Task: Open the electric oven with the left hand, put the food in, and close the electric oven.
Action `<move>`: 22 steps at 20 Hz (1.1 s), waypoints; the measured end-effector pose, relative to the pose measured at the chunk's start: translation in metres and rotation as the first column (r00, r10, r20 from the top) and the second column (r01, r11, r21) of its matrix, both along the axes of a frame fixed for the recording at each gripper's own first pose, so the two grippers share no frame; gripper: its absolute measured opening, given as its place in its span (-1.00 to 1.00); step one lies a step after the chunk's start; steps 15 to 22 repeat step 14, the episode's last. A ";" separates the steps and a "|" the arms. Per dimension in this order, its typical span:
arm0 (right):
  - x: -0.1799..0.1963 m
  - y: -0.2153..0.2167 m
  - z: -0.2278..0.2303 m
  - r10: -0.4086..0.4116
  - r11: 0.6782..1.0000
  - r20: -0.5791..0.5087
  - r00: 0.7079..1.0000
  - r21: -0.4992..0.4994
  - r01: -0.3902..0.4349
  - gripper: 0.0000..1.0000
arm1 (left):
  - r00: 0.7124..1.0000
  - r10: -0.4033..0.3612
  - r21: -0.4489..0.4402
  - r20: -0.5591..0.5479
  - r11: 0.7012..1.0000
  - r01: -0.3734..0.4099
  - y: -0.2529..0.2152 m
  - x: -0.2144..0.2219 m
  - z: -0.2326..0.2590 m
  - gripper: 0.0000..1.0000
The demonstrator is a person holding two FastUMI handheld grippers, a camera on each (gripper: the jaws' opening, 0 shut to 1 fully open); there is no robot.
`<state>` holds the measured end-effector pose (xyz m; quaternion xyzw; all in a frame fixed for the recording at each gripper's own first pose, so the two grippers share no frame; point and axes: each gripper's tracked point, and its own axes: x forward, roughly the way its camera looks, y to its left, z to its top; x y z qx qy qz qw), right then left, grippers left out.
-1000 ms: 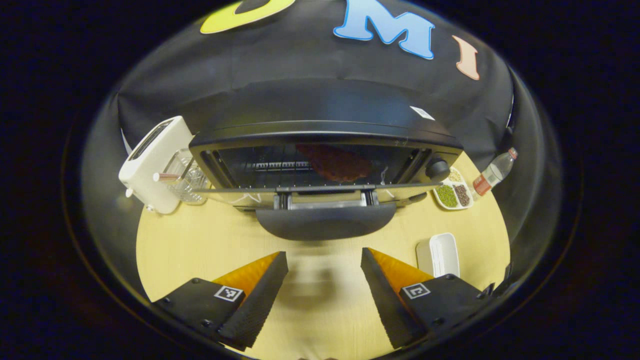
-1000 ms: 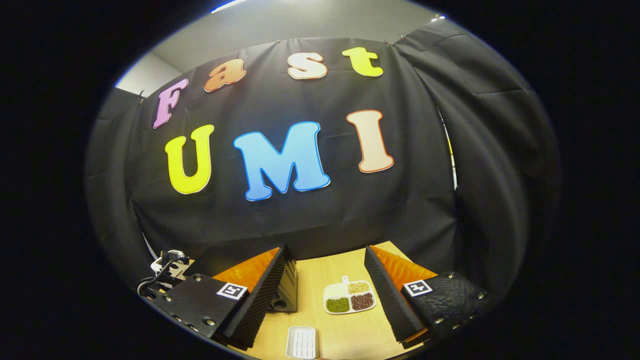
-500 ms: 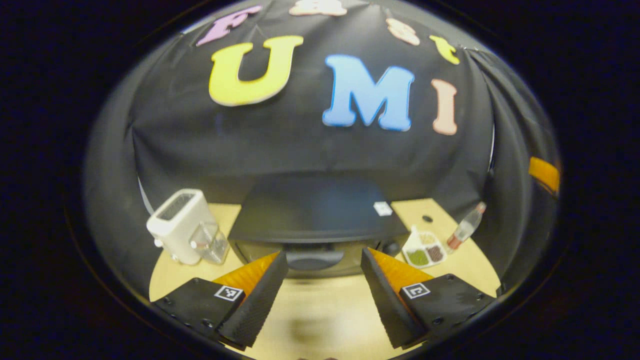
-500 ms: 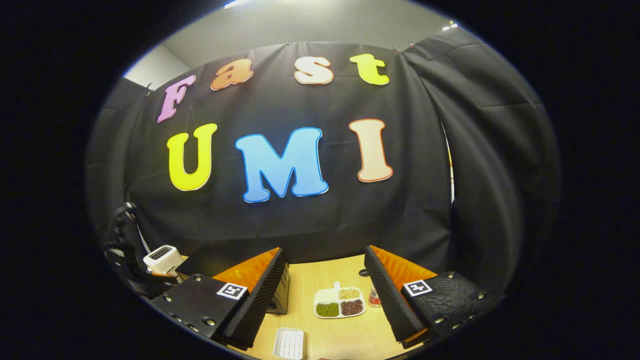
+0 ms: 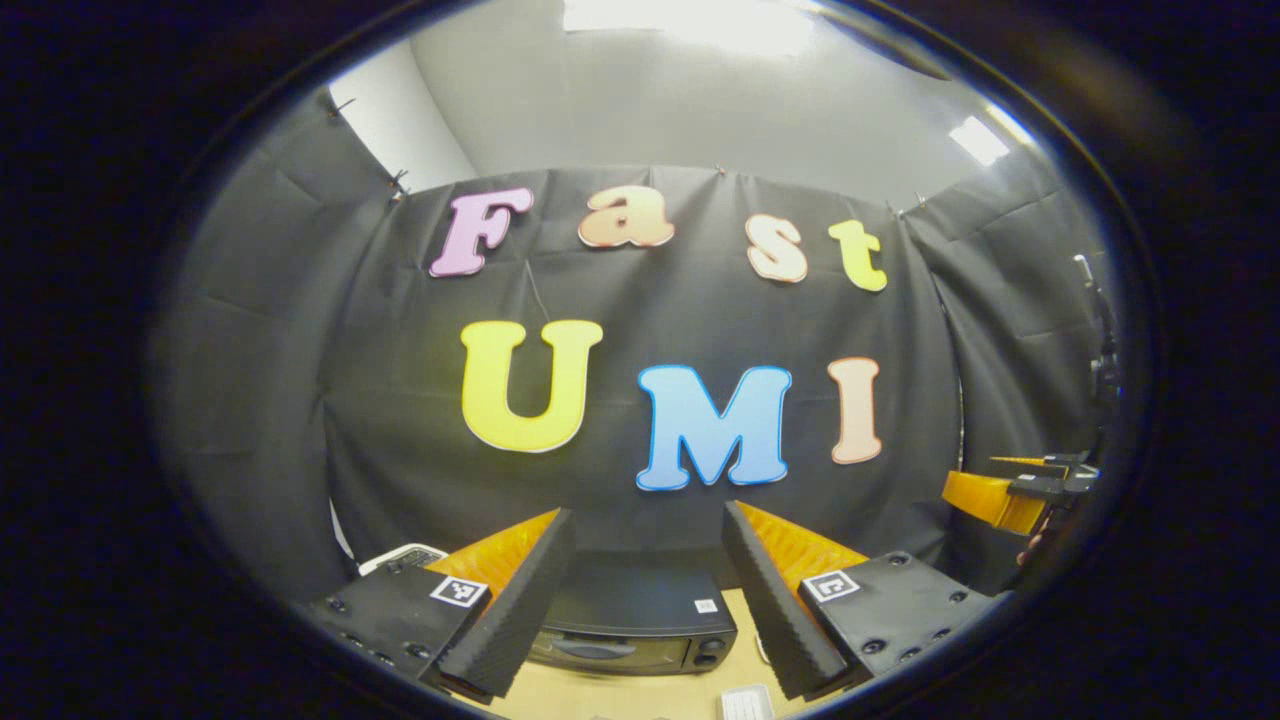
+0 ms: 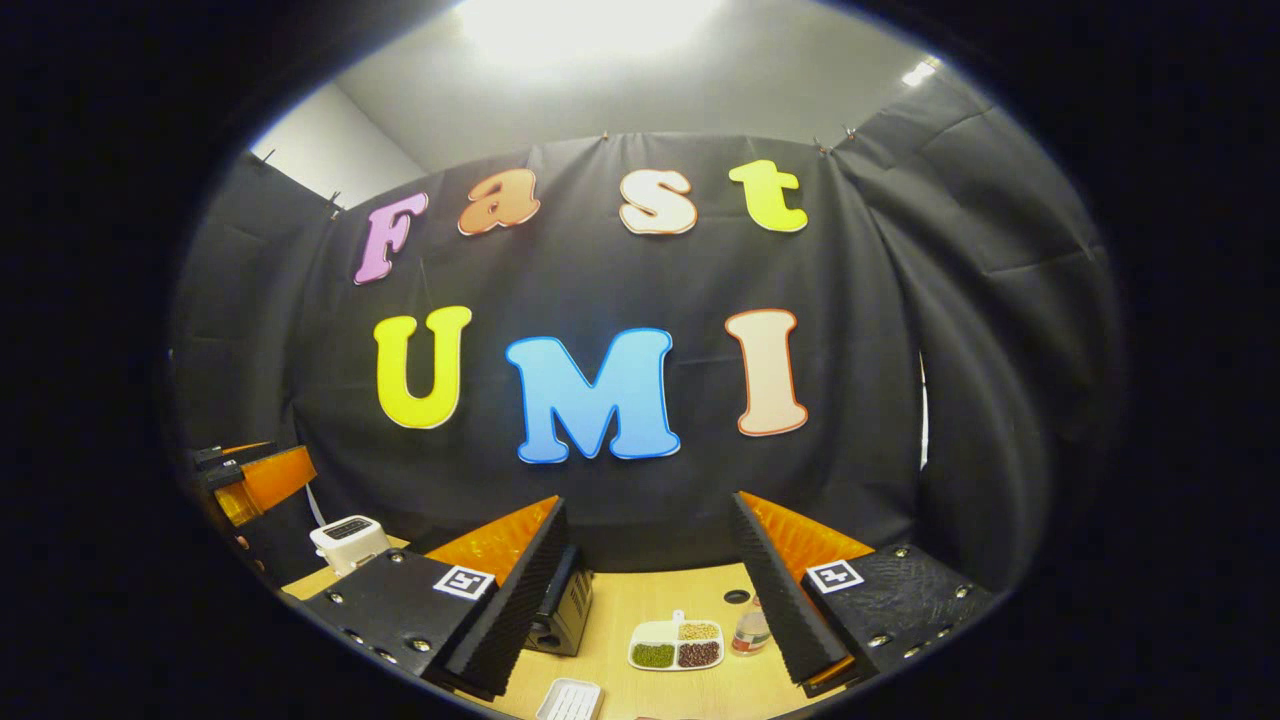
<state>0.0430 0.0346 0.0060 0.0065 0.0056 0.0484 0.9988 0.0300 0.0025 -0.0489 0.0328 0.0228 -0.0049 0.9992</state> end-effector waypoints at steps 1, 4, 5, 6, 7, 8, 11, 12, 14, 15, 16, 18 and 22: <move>-0.002 0.005 0.003 0.027 1.000 0.005 1.000 0.015 -0.027 0.96 | 1.000 0.012 0.012 -0.008 1.000 -0.012 -0.003 -0.007 0.000 1.00; -0.005 0.016 0.000 0.091 0.995 -0.004 0.996 0.034 -0.091 0.96 | 1.000 0.016 0.019 -0.026 1.000 -0.016 -0.013 -0.020 -0.003 1.00; -0.007 0.016 -0.003 0.097 0.995 -0.012 0.995 0.033 -0.096 0.96 | 1.000 0.005 0.017 -0.020 1.000 -0.005 -0.018 -0.022 0.001 1.00; -0.008 0.013 -0.004 0.090 0.996 -0.018 0.996 0.027 -0.089 0.95 | 1.000 -0.009 0.015 -0.016 1.000 0.009 -0.022 -0.021 0.003 1.00; -0.009 0.012 -0.002 0.077 0.997 -0.011 0.997 0.022 -0.077 0.96 | 0.999 -0.029 0.014 -0.016 0.999 0.029 -0.025 -0.017 0.005 1.00; -0.009 0.012 0.000 0.064 0.998 -0.005 0.998 0.020 -0.063 0.96 | 0.999 -0.044 0.009 -0.021 0.999 0.045 -0.025 -0.015 0.002 1.00; -0.015 0.020 0.009 0.035 0.999 0.004 0.999 0.032 -0.035 0.95 | 0.996 -0.079 -0.030 -0.032 0.996 0.078 -0.020 -0.013 -0.004 1.00; -0.019 0.025 0.014 0.034 0.999 0.015 0.999 0.027 -0.035 0.95 | 0.996 -0.087 -0.039 -0.023 0.996 0.086 -0.015 -0.015 -0.002 1.00; -0.026 0.039 0.018 0.061 0.998 0.018 0.998 0.029 -0.061 0.95 | 0.996 -0.089 -0.049 -0.014 0.995 0.088 -0.004 -0.021 0.001 1.00; -0.026 0.039 0.018 0.061 0.998 0.018 0.998 0.029 -0.061 0.95 | 0.996 -0.089 -0.049 -0.014 0.995 0.088 -0.004 -0.021 0.001 1.00; -0.026 0.039 0.018 0.061 0.998 0.018 0.998 0.029 -0.061 0.95 | 0.996 -0.089 -0.049 -0.014 0.995 0.088 -0.004 -0.021 0.001 1.00; -0.026 0.039 0.018 0.061 0.998 0.018 0.998 0.029 -0.061 0.95 | 0.996 -0.089 -0.049 -0.014 0.995 0.088 -0.004 -0.021 0.001 1.00; -0.026 0.039 0.018 0.061 0.998 0.018 0.998 0.029 -0.061 0.95 | 0.996 -0.089 -0.049 -0.014 0.995 0.088 -0.004 -0.021 0.001 1.00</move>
